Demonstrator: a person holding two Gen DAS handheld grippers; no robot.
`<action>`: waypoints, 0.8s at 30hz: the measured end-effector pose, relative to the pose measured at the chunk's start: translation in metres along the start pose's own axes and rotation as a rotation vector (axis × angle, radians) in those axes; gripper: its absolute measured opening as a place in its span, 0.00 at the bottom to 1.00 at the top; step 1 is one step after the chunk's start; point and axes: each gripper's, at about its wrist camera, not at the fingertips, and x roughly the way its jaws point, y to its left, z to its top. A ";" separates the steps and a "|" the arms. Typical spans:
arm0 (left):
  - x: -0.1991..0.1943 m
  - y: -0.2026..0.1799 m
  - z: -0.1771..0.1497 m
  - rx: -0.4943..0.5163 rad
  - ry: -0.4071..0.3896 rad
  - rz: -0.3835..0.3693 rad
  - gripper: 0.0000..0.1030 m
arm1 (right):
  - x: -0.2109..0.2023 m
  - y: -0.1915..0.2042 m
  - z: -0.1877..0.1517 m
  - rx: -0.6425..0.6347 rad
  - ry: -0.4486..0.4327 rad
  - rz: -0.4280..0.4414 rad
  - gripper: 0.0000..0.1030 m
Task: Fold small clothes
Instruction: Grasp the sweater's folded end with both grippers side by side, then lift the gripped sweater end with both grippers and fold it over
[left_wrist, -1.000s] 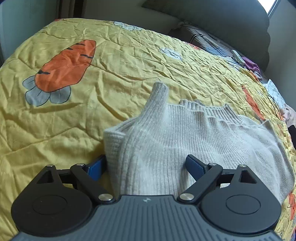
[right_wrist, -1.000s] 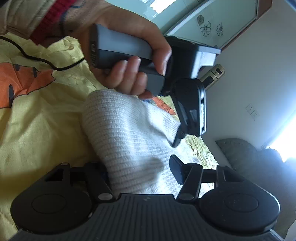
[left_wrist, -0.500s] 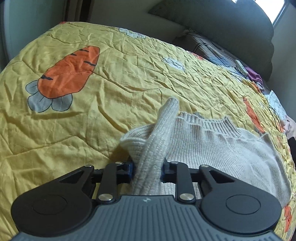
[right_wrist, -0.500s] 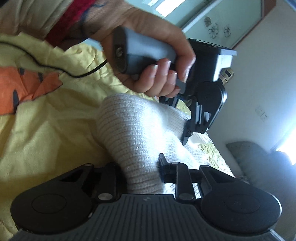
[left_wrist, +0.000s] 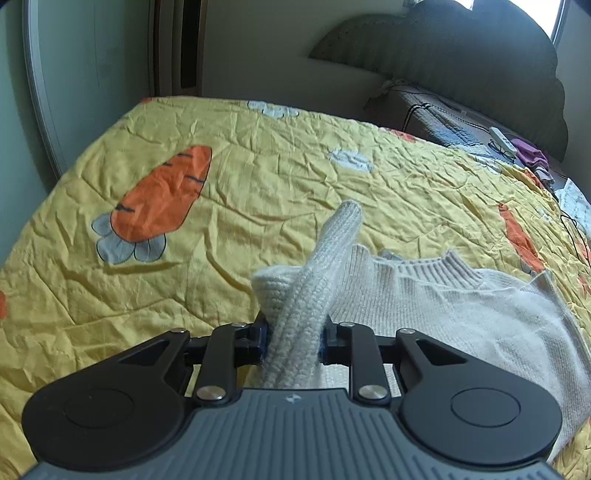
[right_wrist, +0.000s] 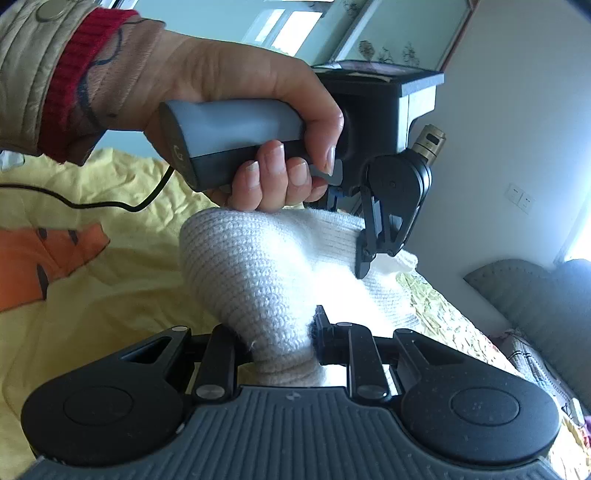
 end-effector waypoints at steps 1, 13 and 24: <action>-0.004 -0.003 0.002 0.000 -0.007 0.001 0.22 | -0.002 -0.003 0.000 0.009 -0.006 -0.002 0.23; -0.042 -0.057 0.020 0.042 -0.072 0.020 0.22 | -0.029 -0.046 -0.001 0.149 -0.054 -0.033 0.23; -0.058 -0.113 0.027 0.063 -0.127 0.018 0.22 | -0.056 -0.077 -0.019 0.236 -0.071 -0.101 0.22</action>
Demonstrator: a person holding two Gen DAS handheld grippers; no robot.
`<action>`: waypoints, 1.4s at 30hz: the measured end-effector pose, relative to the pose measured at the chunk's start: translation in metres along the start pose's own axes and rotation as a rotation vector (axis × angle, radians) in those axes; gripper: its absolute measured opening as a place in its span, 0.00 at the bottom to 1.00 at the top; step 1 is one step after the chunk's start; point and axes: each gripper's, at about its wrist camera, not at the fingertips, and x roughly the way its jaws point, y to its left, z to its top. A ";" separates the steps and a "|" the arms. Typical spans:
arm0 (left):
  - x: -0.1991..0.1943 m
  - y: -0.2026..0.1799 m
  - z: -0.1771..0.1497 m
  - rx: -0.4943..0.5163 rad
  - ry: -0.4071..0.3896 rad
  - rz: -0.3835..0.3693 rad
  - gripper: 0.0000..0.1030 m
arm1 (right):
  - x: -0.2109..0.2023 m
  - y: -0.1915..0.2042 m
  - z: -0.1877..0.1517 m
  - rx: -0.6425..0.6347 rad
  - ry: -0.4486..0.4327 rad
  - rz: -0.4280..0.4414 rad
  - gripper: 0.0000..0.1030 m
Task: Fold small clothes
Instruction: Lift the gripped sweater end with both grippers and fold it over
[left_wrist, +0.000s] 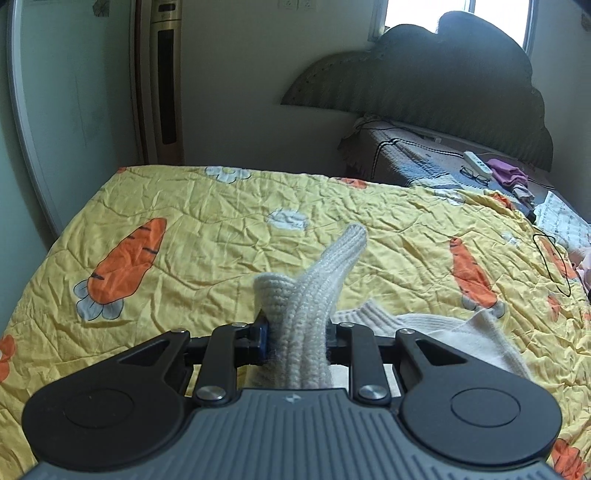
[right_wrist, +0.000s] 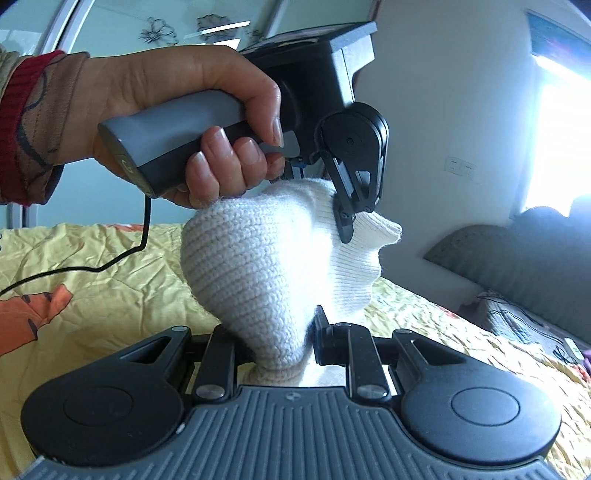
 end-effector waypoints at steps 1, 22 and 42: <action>-0.002 -0.006 0.000 0.005 -0.006 -0.002 0.22 | -0.003 -0.004 -0.001 0.012 -0.001 -0.003 0.22; 0.036 -0.141 -0.001 0.073 0.014 -0.091 0.22 | -0.043 -0.083 -0.045 0.187 0.038 -0.130 0.22; 0.098 -0.256 -0.034 0.156 0.126 -0.172 0.23 | -0.067 -0.163 -0.120 0.634 0.118 -0.128 0.22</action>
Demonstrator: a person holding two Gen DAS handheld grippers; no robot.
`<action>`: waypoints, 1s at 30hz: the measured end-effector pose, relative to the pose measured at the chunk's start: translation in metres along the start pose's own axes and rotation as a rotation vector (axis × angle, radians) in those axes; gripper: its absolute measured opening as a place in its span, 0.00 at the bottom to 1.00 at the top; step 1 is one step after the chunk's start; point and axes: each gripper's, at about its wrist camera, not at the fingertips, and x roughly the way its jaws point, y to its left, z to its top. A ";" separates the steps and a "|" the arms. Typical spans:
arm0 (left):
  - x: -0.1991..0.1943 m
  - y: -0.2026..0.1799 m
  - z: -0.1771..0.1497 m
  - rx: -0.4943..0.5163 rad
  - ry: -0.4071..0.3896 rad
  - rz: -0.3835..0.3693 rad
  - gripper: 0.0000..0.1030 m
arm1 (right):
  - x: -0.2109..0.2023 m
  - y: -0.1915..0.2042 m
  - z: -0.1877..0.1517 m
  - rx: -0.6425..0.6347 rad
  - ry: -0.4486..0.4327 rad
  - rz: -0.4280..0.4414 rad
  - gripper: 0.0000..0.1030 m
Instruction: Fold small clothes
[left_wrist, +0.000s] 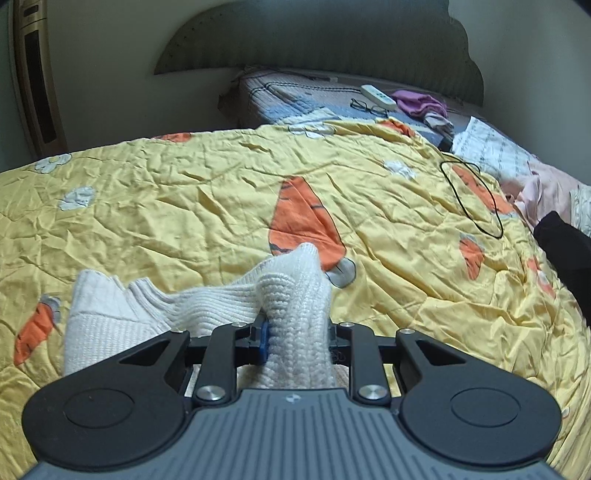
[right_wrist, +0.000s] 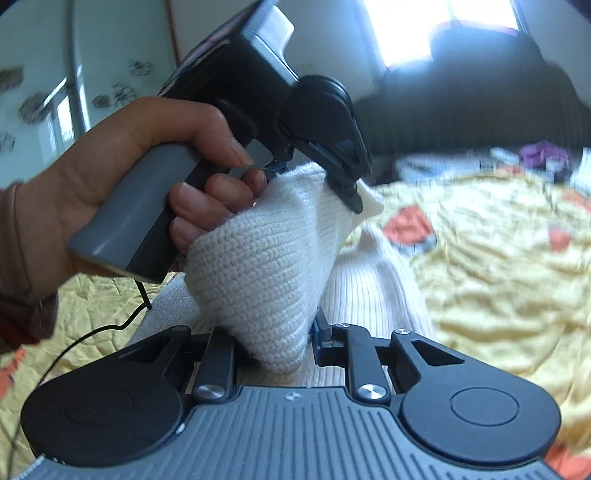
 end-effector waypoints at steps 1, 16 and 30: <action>0.001 -0.001 0.000 -0.002 0.002 0.000 0.25 | 0.001 -0.002 -0.001 0.018 0.003 0.004 0.22; -0.042 0.005 -0.005 0.047 -0.122 0.006 0.73 | -0.003 -0.055 -0.019 0.398 0.061 0.109 0.42; -0.078 0.058 -0.103 0.045 -0.135 0.095 0.74 | -0.014 -0.094 -0.035 0.636 0.090 0.182 0.36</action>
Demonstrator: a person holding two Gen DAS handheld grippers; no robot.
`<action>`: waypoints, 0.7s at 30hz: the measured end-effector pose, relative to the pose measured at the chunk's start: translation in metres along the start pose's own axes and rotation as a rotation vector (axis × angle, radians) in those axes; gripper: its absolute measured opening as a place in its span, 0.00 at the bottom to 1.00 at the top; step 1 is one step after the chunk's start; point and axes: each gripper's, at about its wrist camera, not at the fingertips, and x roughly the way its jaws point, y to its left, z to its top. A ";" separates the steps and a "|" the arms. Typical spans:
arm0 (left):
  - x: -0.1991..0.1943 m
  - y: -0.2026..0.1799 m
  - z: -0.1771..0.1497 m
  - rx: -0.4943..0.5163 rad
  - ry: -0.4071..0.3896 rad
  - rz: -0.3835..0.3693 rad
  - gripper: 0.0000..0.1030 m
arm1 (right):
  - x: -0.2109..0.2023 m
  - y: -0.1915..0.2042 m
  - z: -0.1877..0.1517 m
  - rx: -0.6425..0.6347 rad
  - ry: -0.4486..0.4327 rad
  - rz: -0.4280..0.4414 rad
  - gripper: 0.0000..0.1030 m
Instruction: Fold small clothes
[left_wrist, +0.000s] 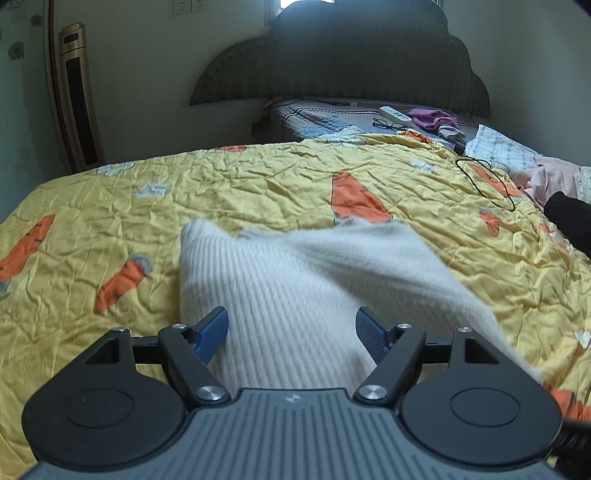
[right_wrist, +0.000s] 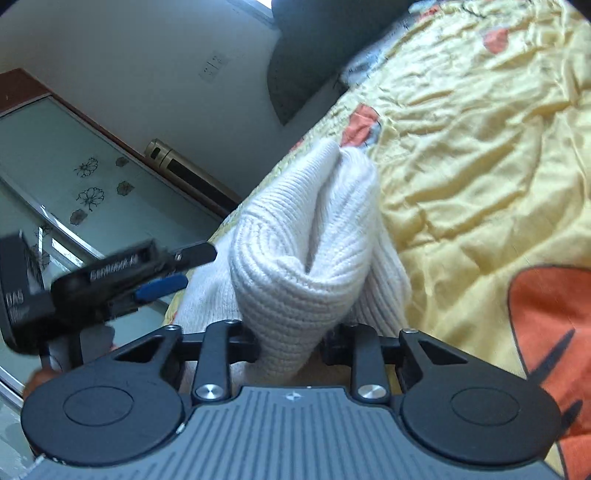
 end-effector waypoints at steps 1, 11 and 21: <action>-0.003 0.002 -0.006 -0.001 -0.004 0.009 0.74 | -0.006 0.000 0.001 0.009 -0.001 0.003 0.39; -0.020 0.000 -0.035 -0.012 -0.050 0.014 0.78 | -0.035 0.110 0.000 -0.625 -0.250 -0.235 0.63; -0.015 0.006 -0.048 0.012 -0.029 -0.002 0.85 | 0.017 0.014 0.028 -0.167 -0.061 -0.160 0.19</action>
